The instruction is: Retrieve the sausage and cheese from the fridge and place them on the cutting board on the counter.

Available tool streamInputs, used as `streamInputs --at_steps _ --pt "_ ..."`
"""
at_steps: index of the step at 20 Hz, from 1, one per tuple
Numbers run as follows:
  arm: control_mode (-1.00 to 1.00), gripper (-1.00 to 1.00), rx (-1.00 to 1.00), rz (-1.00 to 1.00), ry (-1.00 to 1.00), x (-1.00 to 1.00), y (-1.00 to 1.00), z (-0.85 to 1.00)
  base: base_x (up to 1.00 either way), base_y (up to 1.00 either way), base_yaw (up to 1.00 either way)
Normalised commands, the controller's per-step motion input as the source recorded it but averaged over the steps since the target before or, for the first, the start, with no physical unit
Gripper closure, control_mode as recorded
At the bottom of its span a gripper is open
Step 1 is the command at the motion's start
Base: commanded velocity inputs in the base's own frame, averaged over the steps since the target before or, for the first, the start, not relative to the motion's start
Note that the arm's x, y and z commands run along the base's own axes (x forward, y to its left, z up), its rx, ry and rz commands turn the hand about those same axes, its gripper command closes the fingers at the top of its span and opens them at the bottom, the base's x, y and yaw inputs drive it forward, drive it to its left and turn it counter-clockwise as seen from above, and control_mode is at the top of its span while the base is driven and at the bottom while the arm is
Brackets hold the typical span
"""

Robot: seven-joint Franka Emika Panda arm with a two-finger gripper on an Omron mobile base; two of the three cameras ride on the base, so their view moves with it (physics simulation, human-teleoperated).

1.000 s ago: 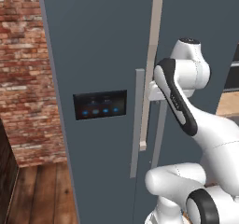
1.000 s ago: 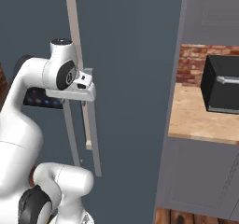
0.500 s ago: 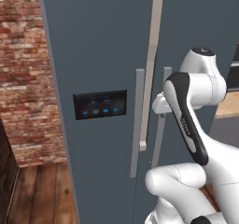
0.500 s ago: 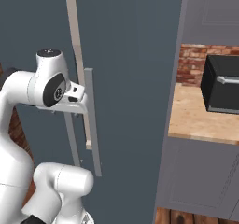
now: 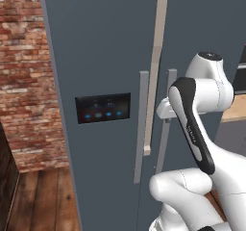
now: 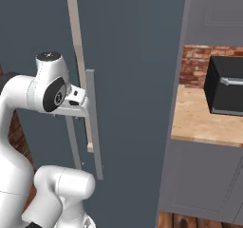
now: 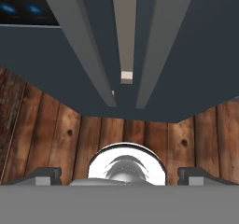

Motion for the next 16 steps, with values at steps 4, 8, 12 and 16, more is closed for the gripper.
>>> streamInputs --at_steps 4,8,12,16 --pt "-1.0 -1.0 0.0 0.0 0.0 0.0 0.0 0.0 0.0 0.0 0.0" --pt "-1.0 -1.0 0.0 0.0 0.0 0.0 0.0 0.0 0.0 0.0 0.0" --pt "-1.0 -1.0 0.0 0.0 0.0 0.0 0.0 0.0 0.0 0.0 0.0" --pt "1.0 -1.0 0.0 0.0 0.0 0.0 0.0 0.0 0.0 0.0 0.0"
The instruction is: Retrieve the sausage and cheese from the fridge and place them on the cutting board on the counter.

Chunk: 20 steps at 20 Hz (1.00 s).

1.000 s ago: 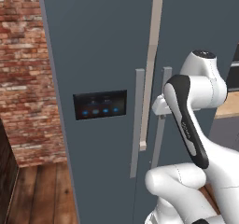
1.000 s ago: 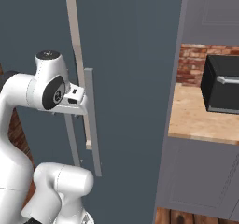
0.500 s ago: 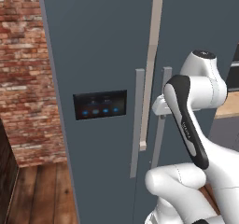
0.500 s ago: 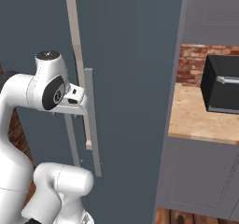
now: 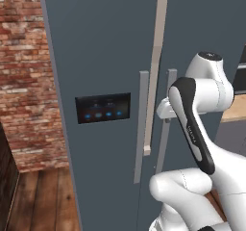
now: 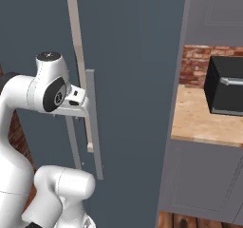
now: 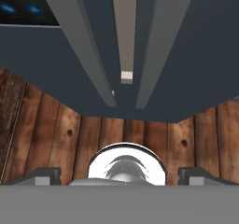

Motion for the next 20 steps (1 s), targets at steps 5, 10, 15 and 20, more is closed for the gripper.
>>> streamInputs --at_steps 5,10,15,20 --pt "1.0 -1.0 0.0 0.0 0.0 0.0 0.0 0.0 0.0 0.0 0.0" --pt "1.0 -1.0 0.0 0.0 0.0 0.0 0.0 0.0 0.0 0.0 0.0" --pt "1.0 -1.0 0.0 0.0 0.0 0.0 0.0 0.0 0.0 0.0 0.0" --pt "1.0 -1.0 0.0 0.0 0.0 0.0 0.0 0.0 -0.34 -0.01 0.0"
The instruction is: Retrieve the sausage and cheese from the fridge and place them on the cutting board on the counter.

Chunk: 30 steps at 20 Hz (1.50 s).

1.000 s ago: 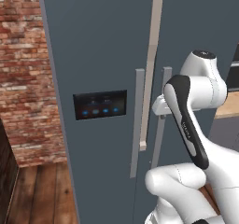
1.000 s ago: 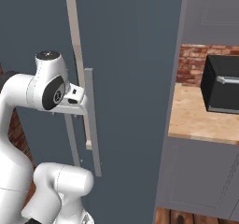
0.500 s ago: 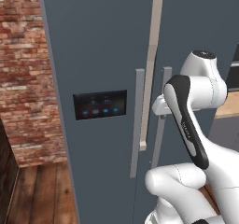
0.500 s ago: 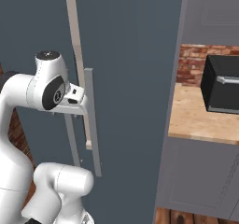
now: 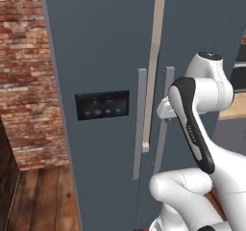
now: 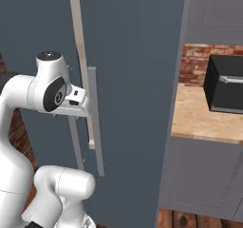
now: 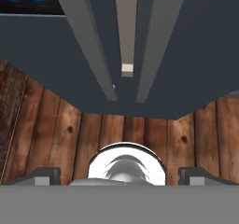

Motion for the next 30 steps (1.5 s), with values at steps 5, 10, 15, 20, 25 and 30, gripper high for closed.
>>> streamInputs --at_steps 5,10,15,20,25,30 --pt "1.0 -1.0 0.0 0.0 0.0 0.0 0.0 0.0 -0.56 -0.01 0.0" --pt "1.0 -1.0 0.0 0.0 0.0 0.0 0.0 0.0 -0.41 -0.05 0.0" --pt "1.0 -1.0 0.0 0.0 0.0 0.0 0.0 0.0 -0.39 -0.01 0.0" --pt "1.0 -1.0 0.0 0.0 0.0 0.0 0.0 0.0 -0.06 0.0 0.0" --pt "1.0 -1.0 0.0 0.0 0.0 0.0 0.0 0.0 0.0 0.0 0.0" --pt "1.0 -1.0 0.0 0.0 0.0 0.0 0.0 0.0 0.0 0.0 0.0"
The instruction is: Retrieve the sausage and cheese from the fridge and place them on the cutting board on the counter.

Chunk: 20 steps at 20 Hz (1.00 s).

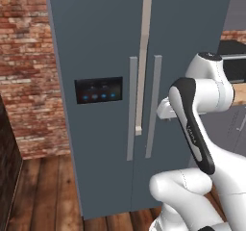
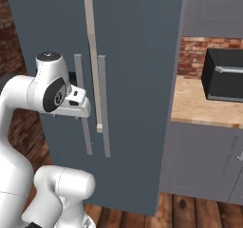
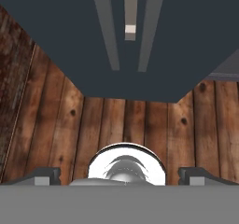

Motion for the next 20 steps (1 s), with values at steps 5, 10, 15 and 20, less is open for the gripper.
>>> streamInputs --at_steps 5,10,15,20 --pt "1.0 -1.0 0.0 0.0 0.0 0.0 0.0 0.0 0.0 0.0 0.0" --pt "-1.0 -1.0 0.0 0.0 0.0 0.0 0.0 0.0 0.0 0.0 0.0" --pt "-1.0 -1.0 0.0 0.0 0.0 0.0 0.0 0.0 0.0 0.0 0.0" --pt "-1.0 -1.0 0.0 0.0 0.0 -0.06 -0.01 0.0 0.0 0.0 0.0"
